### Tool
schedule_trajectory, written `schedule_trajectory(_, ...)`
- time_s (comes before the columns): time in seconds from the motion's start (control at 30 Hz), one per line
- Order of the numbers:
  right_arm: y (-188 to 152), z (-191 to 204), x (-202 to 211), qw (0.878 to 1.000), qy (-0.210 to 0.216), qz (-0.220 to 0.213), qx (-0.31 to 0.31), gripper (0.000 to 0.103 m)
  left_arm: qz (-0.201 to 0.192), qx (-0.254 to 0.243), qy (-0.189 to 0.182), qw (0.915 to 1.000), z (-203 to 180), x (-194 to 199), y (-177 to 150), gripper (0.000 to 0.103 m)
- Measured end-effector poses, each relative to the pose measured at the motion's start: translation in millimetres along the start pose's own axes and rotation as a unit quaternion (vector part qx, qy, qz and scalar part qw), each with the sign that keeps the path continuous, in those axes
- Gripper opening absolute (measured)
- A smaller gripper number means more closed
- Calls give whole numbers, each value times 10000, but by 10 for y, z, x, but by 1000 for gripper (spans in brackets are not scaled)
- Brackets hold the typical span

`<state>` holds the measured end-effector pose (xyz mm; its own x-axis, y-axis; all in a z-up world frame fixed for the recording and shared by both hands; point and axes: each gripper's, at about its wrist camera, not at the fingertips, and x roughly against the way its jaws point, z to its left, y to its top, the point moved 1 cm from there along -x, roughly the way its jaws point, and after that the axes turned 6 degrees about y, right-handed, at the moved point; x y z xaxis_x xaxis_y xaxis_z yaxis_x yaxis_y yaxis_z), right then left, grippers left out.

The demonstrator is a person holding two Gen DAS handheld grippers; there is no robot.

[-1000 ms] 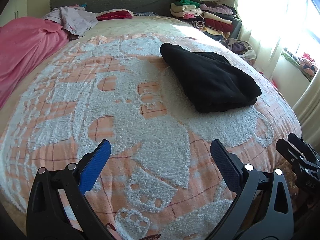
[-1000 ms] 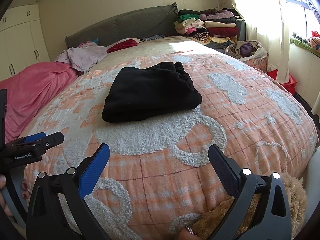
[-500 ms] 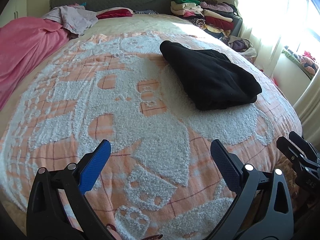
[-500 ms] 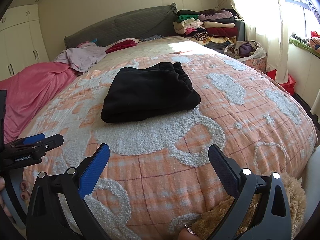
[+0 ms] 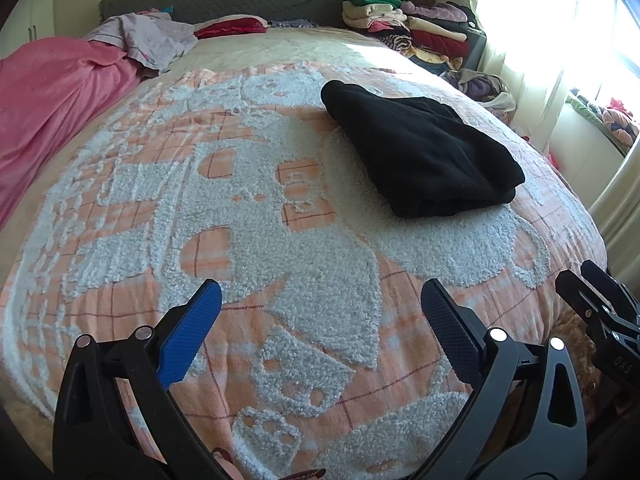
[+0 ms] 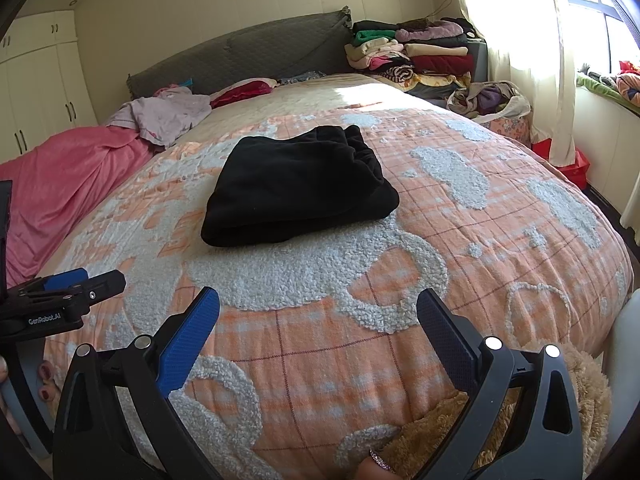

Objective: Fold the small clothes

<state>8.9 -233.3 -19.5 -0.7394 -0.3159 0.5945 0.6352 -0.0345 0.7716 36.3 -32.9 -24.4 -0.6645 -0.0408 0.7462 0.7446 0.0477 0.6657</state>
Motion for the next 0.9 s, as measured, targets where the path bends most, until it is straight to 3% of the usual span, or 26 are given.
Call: schedule_trajectory(0.9, 2, -1, 13, 10000, 4, -22, -1, 98, 15, -76, 97, 9999, -24, 29, -12, 93)
